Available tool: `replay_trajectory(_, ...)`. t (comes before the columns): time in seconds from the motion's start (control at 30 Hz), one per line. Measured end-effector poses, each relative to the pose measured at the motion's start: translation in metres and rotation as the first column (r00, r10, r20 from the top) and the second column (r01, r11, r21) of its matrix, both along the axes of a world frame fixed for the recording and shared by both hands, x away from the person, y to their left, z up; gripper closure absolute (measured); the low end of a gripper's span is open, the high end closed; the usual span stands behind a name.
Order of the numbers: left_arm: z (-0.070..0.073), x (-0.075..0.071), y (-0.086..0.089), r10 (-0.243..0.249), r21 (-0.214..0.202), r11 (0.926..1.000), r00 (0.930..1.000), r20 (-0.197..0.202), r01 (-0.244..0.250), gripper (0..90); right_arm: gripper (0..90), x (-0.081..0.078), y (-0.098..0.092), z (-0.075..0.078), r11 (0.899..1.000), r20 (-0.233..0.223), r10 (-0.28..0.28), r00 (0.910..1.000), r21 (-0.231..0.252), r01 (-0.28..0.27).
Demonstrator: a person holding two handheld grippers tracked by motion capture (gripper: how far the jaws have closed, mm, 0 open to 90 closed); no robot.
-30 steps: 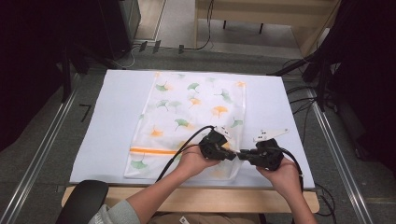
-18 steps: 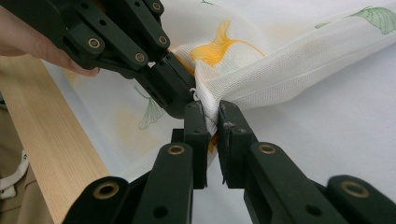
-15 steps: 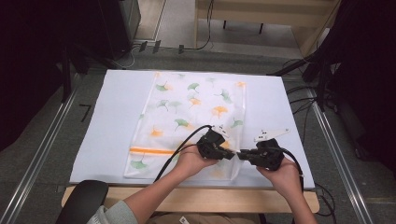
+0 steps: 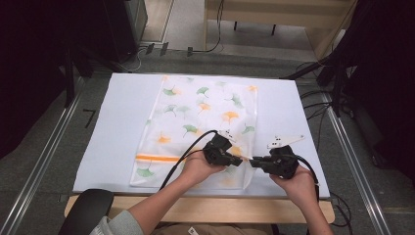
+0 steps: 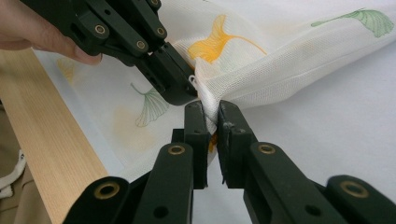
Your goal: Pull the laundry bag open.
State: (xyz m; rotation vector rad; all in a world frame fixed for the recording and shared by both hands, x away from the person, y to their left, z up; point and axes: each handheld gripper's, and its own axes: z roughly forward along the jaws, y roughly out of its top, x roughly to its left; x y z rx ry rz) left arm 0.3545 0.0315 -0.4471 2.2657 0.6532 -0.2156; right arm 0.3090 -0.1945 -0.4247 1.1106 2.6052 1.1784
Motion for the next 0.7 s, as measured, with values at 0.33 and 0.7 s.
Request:
replay_trajectory(0.33,0.001,0.002,0.018,0.023,0.034,0.9992,0.9997,-0.004,-0.023,90.0,85.2,0.000,-0.001,0.000,1.000,-0.002,-0.009,1.0000,-0.006,0.009)
replay_trajectory(0.7,0.001,0.003,0.018,0.034,0.036,0.9988,0.9993,-0.017,-0.034,90.0,85.2,0.000,-0.001,0.000,1.000,-0.001,-0.007,1.0000,-0.008,0.007)
